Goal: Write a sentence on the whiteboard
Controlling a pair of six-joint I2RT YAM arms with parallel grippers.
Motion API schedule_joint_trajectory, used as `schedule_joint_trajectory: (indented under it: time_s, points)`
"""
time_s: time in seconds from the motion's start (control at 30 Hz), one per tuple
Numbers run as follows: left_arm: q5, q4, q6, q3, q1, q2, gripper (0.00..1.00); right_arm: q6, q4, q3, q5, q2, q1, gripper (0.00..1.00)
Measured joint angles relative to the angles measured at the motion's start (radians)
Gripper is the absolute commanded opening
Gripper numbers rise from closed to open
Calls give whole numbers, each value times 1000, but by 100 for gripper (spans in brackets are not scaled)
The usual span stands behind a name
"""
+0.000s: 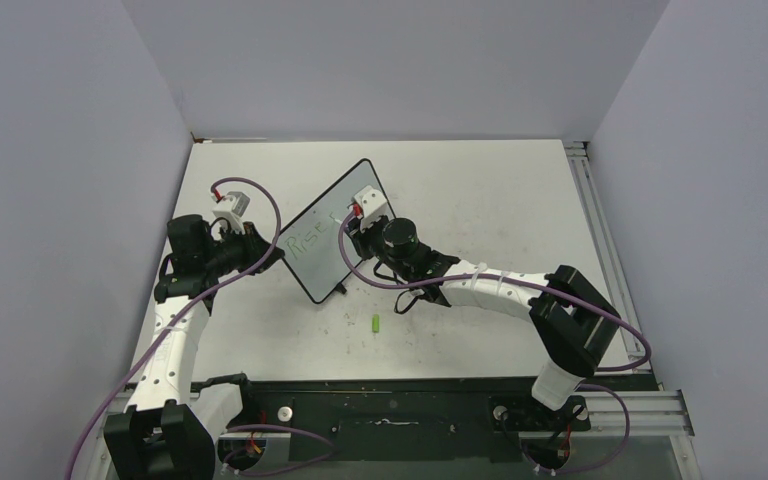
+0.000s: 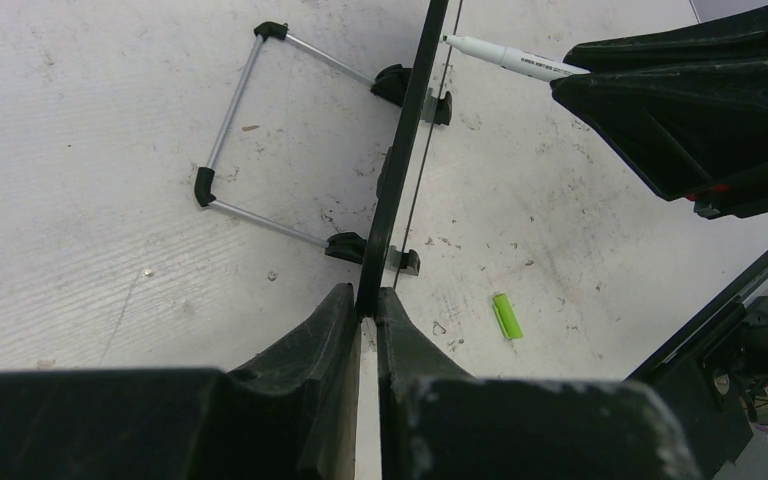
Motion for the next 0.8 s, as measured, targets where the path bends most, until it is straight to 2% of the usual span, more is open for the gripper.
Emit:
schedule_joint_trajectory:
  time_s: [0.8]
  points:
    - [1, 0, 0, 0, 0, 0, 0, -22, 6, 29, 8, 0, 0, 5]
